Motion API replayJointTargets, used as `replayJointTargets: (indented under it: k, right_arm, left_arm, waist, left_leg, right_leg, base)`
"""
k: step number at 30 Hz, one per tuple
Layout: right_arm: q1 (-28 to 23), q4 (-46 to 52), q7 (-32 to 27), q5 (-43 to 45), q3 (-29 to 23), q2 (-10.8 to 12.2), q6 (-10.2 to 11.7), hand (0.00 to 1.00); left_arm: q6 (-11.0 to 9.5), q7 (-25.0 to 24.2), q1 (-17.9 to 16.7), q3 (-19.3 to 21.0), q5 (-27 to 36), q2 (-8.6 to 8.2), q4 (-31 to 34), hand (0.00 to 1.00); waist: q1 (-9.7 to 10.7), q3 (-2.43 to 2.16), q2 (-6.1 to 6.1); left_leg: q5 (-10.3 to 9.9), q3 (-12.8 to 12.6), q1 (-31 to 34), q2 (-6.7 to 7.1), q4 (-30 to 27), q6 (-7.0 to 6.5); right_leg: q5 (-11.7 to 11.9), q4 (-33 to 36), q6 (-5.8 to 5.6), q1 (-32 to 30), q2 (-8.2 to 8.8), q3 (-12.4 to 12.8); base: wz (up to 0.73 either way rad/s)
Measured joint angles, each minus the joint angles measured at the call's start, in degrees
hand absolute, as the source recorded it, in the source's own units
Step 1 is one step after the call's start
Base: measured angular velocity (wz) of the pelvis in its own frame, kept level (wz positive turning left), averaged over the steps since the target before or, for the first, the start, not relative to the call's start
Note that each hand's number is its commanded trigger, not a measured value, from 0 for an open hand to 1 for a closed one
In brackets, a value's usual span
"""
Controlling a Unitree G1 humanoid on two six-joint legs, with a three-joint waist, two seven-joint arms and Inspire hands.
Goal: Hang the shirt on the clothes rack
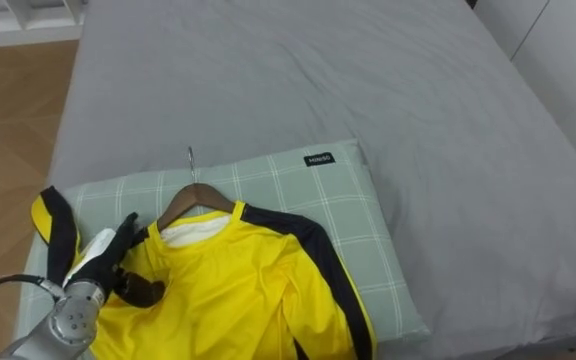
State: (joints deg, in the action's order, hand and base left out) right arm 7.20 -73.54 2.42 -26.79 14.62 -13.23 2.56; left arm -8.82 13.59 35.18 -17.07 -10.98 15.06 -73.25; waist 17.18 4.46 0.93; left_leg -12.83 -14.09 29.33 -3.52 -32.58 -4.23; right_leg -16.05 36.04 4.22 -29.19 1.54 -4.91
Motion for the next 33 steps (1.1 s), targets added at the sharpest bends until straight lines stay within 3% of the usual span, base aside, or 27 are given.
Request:
replayJointTargets:
  k: [10, 19, 25, 29, 33]
  right_arm:
    - [-0.44, 1.13, -0.78, 0.09, 0.04, 0.02, 0.02, 0.0]
    - [-0.42, 2.5, -0.33, 2.54, 0.0, 0.02, 0.65, 0.0]
    - [0.06, 2.82, 0.27, 2.59, 0.02, 0.03, 0.69, 0.0]
    - [0.48, 2.95, 0.24, 2.63, -0.05, 0.02, 0.69, 0.0]
    - [0.5, 2.97, 0.33, 2.94, -0.25, 0.01, 0.6, 0.0]
  left_arm:
    - [0.05, 0.0, 0.0, 1.38, 2.52, -0.01, -0.29, 0.0]
    - [0.09, -0.8, 0.54, 1.63, 1.14, 0.48, -0.21, 0.0]
    - [0.07, -1.44, 1.43, 1.67, -2.83, 1.0, -0.14, 0.0]
    - [0.07, -1.44, 1.81, 1.63, -7.6, 1.12, -0.14, 0.0]
    - [0.22, -1.43, 2.72, 0.94, -14.66, 1.24, -0.15, 0.0]
  waist:
    - [-0.06, -0.25, 0.01]
    - [-0.25, -0.34, 0.11]
    - [-0.32, -0.35, 0.09]
    - [0.03, -0.32, 0.13]
    - [1.23, -0.27, 0.22]
  left_leg:
    - [0.02, -0.08, 0.0, -0.12, -0.79, -0.02]
    - [0.0, -1.14, 0.0, -0.63, -0.92, -0.01]
    - [-0.03, -1.91, 0.22, -0.87, -1.37, 0.0]
    - [-1.11, -2.49, 0.41, -2.04, -2.89, 0.12]
    - [-1.29, -2.25, 1.53, -2.11, -3.26, -0.01]
  right_leg:
    - [0.12, -0.16, -0.09, 0.29, -0.08, 0.14]
    - [0.12, -0.1, -0.1, 0.11, -0.19, 0.37]
    - [0.13, 0.97, -0.07, -0.92, -0.41, 1.3]
    - [0.0, 1.82, 0.14, -0.96, -1.12, 1.54]
    - [0.08, 2.05, 0.22, -1.73, -0.86, 0.7]
  base:
    - [0.0]
    - [-0.02]
    - [-0.07]
    - [-0.09]
    - [0.09]
